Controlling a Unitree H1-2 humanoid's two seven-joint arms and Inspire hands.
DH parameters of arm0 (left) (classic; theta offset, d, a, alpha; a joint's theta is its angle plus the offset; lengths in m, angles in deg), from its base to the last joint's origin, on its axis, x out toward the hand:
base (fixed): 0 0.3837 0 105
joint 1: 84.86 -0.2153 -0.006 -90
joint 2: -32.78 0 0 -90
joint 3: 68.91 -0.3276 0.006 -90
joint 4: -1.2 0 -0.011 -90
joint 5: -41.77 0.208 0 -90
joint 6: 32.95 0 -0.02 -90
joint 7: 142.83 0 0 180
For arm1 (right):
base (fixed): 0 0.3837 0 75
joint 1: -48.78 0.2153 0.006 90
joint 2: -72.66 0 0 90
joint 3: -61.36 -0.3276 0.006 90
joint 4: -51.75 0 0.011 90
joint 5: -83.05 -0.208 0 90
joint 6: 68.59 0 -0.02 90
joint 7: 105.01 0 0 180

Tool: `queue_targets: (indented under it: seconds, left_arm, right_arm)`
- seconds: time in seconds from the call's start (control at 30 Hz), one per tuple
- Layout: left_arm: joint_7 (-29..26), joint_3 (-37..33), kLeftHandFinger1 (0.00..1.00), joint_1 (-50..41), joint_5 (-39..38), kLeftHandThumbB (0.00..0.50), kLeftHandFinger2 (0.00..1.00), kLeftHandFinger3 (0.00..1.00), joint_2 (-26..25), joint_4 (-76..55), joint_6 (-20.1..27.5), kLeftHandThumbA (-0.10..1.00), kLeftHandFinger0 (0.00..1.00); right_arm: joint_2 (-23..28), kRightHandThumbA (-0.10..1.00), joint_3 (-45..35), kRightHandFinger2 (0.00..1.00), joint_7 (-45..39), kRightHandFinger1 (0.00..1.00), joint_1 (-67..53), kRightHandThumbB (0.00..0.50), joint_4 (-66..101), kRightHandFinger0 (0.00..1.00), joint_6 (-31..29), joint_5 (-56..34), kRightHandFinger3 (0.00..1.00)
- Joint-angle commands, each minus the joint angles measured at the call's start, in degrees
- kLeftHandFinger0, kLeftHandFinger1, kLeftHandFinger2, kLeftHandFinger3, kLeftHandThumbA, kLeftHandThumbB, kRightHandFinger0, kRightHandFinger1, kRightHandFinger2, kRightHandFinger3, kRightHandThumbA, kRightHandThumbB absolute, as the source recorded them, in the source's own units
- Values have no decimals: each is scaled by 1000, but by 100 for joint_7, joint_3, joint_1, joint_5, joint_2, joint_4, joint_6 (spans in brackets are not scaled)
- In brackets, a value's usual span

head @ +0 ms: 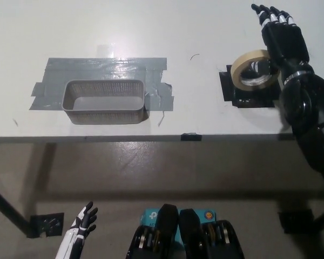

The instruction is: The robot picks the tape placed on the black area with right hand and places it in the small grey container.

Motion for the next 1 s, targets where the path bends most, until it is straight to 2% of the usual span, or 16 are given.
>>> queue_targets:
  seconds: [0.0,0.07,0.17,0.27,0.43,0.5,0.57,0.7,0.8,0.97]
  left_arm:
    - [64,-26,1000,62,51,77,1000,1000,-59,-199,97,1000,1000]
    - [66,-20,1000,72,41,69,1000,1000,-57,-215,86,1000,1000]
    - [85,-26,1000,85,25,52,1000,1000,-62,-200,104,1000,1000]
    - [91,-29,1000,107,25,58,1000,1000,-69,-182,109,1000,1000]
    - [73,-39,1000,124,75,62,1000,1000,-69,-198,78,1000,1000]
    - [72,-31,1000,122,65,49,1000,1000,-65,-220,42,1000,1000]
    - [58,-30,1000,105,79,29,1000,1000,-60,-236,32,1000,1000]
    - [68,-41,1000,84,64,26,1000,1000,-57,-193,118,1000,1000]
    - [56,-44,1000,79,70,47,1000,1000,-40,-195,89,1000,1000]
    - [66,-59,1000,114,92,36,1000,1000,-58,-205,69,1000,1000]
  right_arm:
    - [189,886,92,1000,313,1000,463,392,-167,1000,-15,90,1000]
    - [215,924,188,1000,259,1000,457,400,-155,1000,16,151,1000]
    - [232,911,259,1000,293,1000,477,411,-285,1000,-48,132,1000]
    - [262,909,393,1000,137,1000,520,415,-336,1000,29,175,1000]
    - [288,871,567,1000,-32,1000,619,424,-522,1000,45,134,1000]
    - [266,821,588,1000,-58,1000,677,416,-664,1000,12,46,1000]
    - [244,816,627,1000,-61,1000,719,417,-779,1000,27,35,1000]
    - [189,827,708,1000,222,1000,825,415,-1127,1000,-137,40,1000]
    - [141,770,784,1000,587,1000,943,401,-1461,1000,-429,58,1000]
    - [76,727,973,1000,825,1000,1196,402,-2011,1000,-616,71,1000]
